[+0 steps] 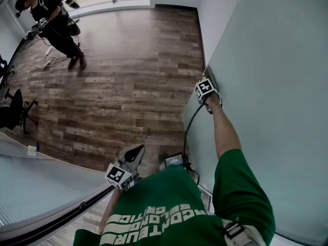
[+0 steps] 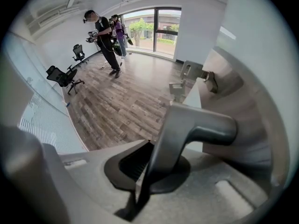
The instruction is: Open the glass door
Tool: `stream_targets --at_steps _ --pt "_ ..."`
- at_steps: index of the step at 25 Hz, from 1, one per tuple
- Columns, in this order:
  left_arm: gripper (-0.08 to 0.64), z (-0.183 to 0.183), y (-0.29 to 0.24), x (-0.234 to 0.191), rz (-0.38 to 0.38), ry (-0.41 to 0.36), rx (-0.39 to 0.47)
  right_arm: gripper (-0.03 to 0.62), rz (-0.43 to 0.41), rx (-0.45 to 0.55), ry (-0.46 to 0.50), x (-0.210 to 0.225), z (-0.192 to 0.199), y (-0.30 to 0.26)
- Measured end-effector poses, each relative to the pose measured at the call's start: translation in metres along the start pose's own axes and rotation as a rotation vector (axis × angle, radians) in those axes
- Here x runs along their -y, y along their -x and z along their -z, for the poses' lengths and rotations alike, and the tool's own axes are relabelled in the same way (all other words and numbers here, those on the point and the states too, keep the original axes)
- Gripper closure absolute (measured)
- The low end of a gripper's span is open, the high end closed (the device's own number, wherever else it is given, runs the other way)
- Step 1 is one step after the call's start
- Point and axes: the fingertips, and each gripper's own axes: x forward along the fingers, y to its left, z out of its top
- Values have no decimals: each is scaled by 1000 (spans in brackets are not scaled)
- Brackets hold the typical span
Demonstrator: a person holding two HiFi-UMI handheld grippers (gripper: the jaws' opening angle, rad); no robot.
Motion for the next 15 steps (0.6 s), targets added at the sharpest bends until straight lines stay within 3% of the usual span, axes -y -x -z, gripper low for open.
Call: stream_targets --at_steps 11,15 --pt "548 5 2 -10 -40 8 -4 598 113 2 -53 64 11 9" --pt "548 1 0 -8 -44 26 2 598 110 -15 -75 78 16 13"
